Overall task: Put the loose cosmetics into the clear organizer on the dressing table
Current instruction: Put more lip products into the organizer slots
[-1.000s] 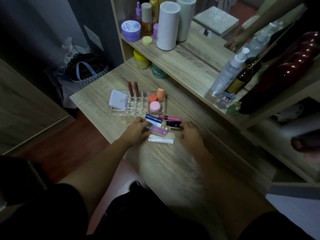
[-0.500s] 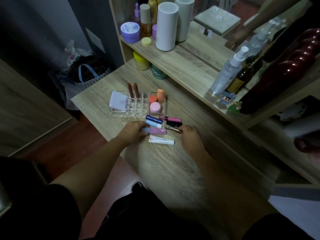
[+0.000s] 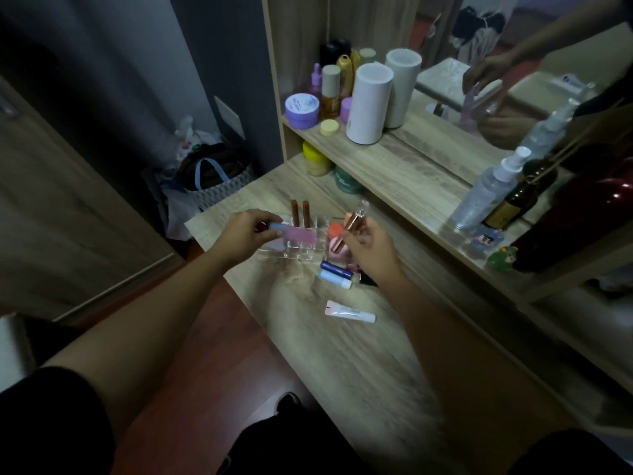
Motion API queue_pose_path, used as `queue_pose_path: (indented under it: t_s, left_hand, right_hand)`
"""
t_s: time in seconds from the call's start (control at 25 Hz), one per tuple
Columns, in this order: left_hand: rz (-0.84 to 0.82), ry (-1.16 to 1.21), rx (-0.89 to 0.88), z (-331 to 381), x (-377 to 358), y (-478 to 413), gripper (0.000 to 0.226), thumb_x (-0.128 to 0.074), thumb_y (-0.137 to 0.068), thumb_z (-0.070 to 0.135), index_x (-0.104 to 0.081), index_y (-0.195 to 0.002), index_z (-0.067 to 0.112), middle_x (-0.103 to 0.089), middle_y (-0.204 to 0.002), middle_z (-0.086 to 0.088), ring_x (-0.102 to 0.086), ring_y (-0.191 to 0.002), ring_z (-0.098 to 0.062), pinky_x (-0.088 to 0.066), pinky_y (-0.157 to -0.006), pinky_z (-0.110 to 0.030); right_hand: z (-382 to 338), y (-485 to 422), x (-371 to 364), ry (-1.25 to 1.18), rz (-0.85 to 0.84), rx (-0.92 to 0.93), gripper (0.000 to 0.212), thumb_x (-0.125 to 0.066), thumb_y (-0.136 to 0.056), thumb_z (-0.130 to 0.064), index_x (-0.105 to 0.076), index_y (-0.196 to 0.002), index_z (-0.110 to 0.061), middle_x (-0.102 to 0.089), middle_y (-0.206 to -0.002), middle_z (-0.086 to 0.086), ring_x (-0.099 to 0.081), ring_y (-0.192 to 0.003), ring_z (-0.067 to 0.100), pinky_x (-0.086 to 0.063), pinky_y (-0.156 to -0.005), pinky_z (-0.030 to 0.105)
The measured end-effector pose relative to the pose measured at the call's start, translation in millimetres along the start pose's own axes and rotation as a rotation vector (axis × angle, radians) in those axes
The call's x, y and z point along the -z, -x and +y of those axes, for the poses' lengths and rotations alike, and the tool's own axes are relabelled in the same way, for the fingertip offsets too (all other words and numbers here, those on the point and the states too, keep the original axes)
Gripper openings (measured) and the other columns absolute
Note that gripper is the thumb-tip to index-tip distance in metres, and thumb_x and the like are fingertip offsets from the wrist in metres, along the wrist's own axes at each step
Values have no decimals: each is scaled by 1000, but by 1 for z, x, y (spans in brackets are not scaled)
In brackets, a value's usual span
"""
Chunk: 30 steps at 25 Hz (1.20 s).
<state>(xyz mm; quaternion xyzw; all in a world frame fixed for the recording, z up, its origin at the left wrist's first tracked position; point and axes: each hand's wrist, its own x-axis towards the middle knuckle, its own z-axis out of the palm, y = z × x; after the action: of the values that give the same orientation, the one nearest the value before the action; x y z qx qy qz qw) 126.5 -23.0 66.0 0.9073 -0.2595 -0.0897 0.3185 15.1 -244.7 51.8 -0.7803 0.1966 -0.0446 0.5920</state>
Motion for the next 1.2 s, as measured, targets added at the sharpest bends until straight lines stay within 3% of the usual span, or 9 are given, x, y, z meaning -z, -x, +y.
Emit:
queue_pose_path:
  t_s: [0.12,0.24,0.36,0.44,0.6,0.72,0.88,1.08,1.2]
  left_hand:
    - [61,-50,10,-3,5,-7,28,-68,-82,23,-67,-107,9,-67,-94,-12,-61,-84,-23,-42,-74,-26]
    - [91,-117,12,-6,-1,-13,29,-67,-82,20,-67,-107,5,-68,-94,-19,-61,-86,-28,-40,-75,-28]
    - [72,-181,-6,-9,-9,-20,29,-66,-82,16,-66,-108,3,-67,-95,-21,-61,-89,-32,-43,-78,-32]
    - [38,-235,-44,-12,-13,-26,28,-65,-83,14,-66,-108,2,-67,-96,-22,-62,-91,-34,-45,-80,-35]
    - [-4,-209,-85,-10,-21,-34,31,-67,-80,11,-62,-110,4,-67,-94,-19,-62,-86,-31,-47,-78,-35]
    - [50,-29,37,-6,-28,-38,33,-73,-73,9,-58,-102,7,-70,-87,-14,-63,-76,-22,-49,-71,-30]
    - [68,59,75,-7,-36,-40,20,-74,-71,10,-60,-86,9,-71,-81,-12,-66,-73,-21,-50,-68,-27]
    - [56,32,39,-8,-39,-42,21,-73,-72,10,-61,-89,6,-68,-86,-14,-64,-76,-25,-54,-73,-38]
    - [57,25,32,-7,-40,-44,21,-72,-73,10,-62,-91,4,-68,-88,-15,-64,-77,-25,-55,-74,-38]
  right_hand:
    - [-14,-19,-12,-20,6,38,4,-59,-91,-28,-56,-88,-30,-71,-86,-4,-68,-72,1,-52,-61,16]
    - [-18,-37,-19,4,40,45,13,-59,-91,-25,-59,-104,-24,-69,-98,-2,-65,-82,9,-51,-76,28]
    - [-14,-53,-24,96,46,50,17,-62,-89,-17,-62,-106,-17,-62,-92,-12,-54,-76,-8,-45,-72,19]
    - [-10,-61,-27,159,45,63,20,-65,-87,-13,-64,-107,-13,-65,-93,-7,-52,-74,-12,-40,-66,10]
    - [-2,-68,-35,291,18,57,24,-65,-87,-14,-64,-110,-9,-71,-103,7,-59,-79,5,-36,-63,7]
    - [2,-73,-42,397,29,58,19,-65,-87,-15,-65,-105,-10,-72,-99,7,-57,-74,4,-30,-56,3]
    - [2,-76,-48,474,37,46,21,-64,-87,-15,-63,-107,-10,-72,-98,7,-62,-76,8,-42,-65,10]
    - [5,-78,-54,561,36,33,21,-61,-90,-21,-63,-107,-9,-73,-94,9,-70,-81,18,-44,-58,12]
    - [5,-80,-55,576,37,17,24,-60,-91,-23,-62,-110,-9,-73,-96,9,-70,-83,19,-54,-69,23]
